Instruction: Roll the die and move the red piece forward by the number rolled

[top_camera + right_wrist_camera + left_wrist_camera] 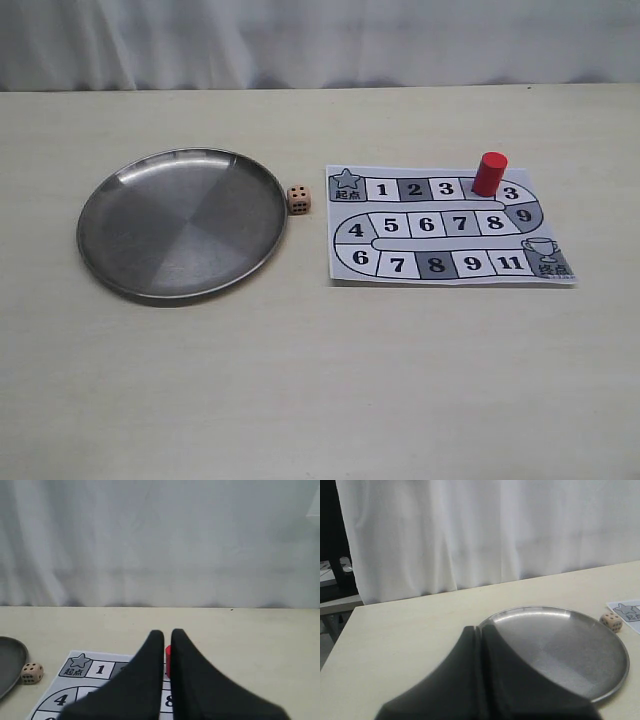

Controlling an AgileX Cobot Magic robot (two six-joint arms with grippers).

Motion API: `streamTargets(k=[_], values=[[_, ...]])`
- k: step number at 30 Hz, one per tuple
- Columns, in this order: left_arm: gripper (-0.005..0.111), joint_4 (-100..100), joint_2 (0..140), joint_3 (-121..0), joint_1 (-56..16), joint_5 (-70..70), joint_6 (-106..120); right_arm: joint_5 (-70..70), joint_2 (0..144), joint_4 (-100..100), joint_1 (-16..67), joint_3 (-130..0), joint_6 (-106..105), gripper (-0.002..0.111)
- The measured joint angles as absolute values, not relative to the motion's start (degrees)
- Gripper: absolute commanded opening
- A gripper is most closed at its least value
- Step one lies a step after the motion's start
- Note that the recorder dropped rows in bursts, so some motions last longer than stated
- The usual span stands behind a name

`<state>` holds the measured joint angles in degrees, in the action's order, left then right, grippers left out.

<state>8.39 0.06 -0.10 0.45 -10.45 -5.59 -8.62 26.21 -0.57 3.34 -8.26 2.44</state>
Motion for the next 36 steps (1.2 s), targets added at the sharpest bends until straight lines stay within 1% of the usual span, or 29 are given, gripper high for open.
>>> streamTargets(k=[2, 4, 14, 18, 36], values=[[0.0, 8.4, 0.1, -0.1, 0.4, -10.5, -5.6, -12.7, 21.6, -0.6, 3.3, -2.2, 2.5, 0.004], [0.0, 8.4, 0.1, -0.1, 0.4, -10.5, -5.6, -12.9, 18.7, -0.6, 3.3, -0.6, 2.5, 0.004], [0.0, 8.4, 0.1, -0.1, 0.4, -10.5, -5.6, -3.8, 6.2, -0.6, 3.3, -0.2, 2.5, 0.004], [0.0, 8.4, 0.1, -0.1, 0.4, -10.5, -5.6, -1.1, 5.5, -0.6, 3.3, -0.2, 2.5, 0.004], [0.0, 8.4, 0.1, -0.1, 0.4, -10.5, -5.6, -1.1, 5.5, -0.6, 3.3, -0.2, 2.6, 0.004]])
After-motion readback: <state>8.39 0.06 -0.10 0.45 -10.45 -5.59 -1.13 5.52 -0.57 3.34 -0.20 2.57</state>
